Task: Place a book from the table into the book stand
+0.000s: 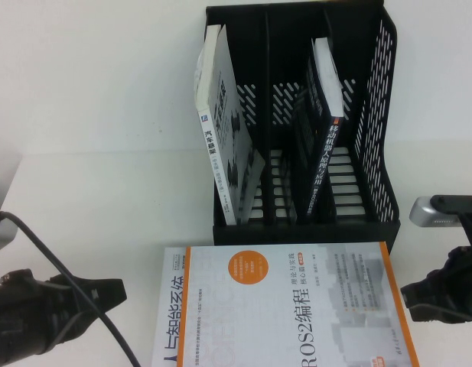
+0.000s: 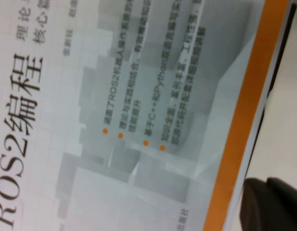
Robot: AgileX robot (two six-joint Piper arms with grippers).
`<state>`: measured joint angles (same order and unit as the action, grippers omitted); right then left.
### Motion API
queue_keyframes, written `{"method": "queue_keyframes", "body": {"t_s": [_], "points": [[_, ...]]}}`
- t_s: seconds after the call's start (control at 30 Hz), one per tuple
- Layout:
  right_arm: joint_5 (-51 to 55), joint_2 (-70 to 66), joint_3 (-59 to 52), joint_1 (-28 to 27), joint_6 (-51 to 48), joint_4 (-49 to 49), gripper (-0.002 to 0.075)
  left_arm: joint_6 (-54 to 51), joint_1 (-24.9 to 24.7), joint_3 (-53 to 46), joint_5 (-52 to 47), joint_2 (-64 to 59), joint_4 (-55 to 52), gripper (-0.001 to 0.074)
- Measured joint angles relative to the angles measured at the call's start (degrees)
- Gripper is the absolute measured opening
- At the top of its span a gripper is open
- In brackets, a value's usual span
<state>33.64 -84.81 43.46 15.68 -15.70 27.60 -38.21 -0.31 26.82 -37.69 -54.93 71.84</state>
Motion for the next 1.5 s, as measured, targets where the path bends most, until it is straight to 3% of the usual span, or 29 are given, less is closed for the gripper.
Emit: {"method": "queue_keyframes", "body": {"t_s": [0.67, 1.13, 1.5], "points": [[-1.26, -2.51, 0.25, 0.48, -1.15, 0.95, 0.0005, -0.23, 0.00, 0.00, 0.00, 0.00, 0.19, -0.0001], [-1.49, -7.17, 6.89, 8.27, -0.39, 0.62, 0.0005, -0.36, 0.00, 0.00, 0.00, 0.00, -0.18, -0.0001], [0.01, -7.27, 8.03, 8.56, 3.62, -3.56, 0.0005, 11.87, 1.78, 0.34, 1.66, -1.05, -15.66, -0.0001]]}}
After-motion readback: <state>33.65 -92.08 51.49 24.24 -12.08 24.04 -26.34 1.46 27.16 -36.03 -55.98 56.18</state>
